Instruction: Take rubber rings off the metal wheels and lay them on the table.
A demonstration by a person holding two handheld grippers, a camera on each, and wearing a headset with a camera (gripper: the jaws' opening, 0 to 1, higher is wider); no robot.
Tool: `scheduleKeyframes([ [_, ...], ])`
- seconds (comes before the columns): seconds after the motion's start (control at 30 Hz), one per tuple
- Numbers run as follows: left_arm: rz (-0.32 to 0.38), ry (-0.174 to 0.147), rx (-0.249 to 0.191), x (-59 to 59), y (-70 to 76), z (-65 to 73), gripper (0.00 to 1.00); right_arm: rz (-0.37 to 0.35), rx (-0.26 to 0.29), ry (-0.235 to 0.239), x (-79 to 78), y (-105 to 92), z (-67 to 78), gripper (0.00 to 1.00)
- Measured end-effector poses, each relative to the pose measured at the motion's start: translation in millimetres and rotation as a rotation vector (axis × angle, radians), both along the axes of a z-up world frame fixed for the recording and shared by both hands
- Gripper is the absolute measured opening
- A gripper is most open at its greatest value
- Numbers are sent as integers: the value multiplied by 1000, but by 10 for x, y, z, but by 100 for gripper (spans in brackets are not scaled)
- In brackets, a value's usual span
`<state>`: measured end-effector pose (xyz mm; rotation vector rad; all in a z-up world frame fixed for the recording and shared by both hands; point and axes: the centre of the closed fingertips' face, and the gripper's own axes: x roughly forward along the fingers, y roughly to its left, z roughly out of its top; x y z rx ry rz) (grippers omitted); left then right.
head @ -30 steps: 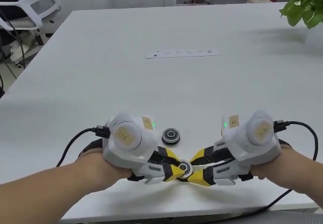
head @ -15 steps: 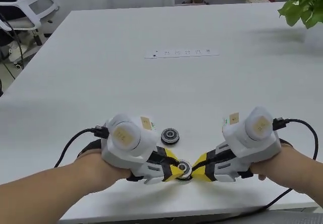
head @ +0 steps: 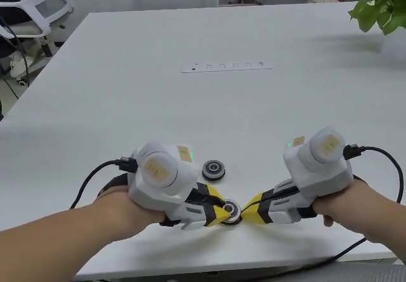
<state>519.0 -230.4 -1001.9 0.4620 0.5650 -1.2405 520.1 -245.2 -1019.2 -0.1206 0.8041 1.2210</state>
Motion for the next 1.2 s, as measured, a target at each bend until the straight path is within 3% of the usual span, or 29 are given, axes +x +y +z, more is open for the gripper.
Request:
scheduleKeyframes([
  [0.1,1,0,0,1,2,-1,11,-56,62,52,37,1,52,0],
  [0.33,-1,0,0,0,2,-2,11,-80,84,92,24,-9,47,0],
  [0.47,0,0,1,-1,4,-4,11,-142,174,160,32,22,136,0],
  [0.53,0,-1,2,-2,5,-4,11,-140,166,164,5,8,118,0],
  [0.7,1,-2,4,0,5,-4,11,-167,214,210,-46,51,178,0],
  [1.2,8,-8,18,6,4,-8,11,-154,240,232,-93,121,238,0],
])
